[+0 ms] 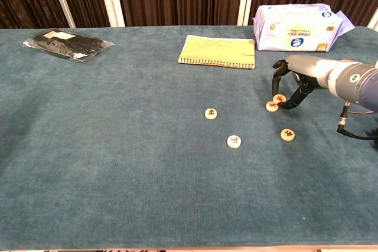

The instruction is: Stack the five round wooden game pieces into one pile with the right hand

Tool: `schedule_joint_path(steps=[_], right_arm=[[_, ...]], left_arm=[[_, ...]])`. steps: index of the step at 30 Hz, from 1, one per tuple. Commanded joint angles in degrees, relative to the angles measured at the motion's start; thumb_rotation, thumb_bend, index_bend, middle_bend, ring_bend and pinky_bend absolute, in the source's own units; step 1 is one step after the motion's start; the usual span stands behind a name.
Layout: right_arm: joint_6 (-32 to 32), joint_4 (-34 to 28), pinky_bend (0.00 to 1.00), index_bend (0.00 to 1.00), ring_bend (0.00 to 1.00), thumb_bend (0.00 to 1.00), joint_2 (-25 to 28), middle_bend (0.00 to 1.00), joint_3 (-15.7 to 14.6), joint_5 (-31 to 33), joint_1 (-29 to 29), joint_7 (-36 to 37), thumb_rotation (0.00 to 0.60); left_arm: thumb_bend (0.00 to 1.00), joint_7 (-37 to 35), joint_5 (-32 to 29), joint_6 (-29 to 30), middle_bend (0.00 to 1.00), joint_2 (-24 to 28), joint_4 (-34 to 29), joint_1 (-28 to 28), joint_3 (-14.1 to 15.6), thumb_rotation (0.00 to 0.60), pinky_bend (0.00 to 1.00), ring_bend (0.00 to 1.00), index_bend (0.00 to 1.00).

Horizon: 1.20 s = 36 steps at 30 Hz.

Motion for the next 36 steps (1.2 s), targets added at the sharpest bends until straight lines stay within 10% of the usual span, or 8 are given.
schedule_joint_path(steps=[1,36], right_arm=[[-0.37,0.69,0.0,0.56,0.0,0.42,-0.53,0.0,0.25,0.34,0.21,0.13,0.6],[-1.96,1.88,0.0,0.56,0.0,0.42,-2.07,0.0,0.91,1.93,1.03,-0.3,0.6]], left_arm=[[0.48,-0.04,0.0,0.04,0.0,0.0,-0.01,0.01,-0.02,0.6,0.0,0.0,0.14],[0.48,-0.07,-0.21,-0.16,0.0,-0.01,0.1,-0.06,-0.07,0.6,0.0,0.0,0.14]])
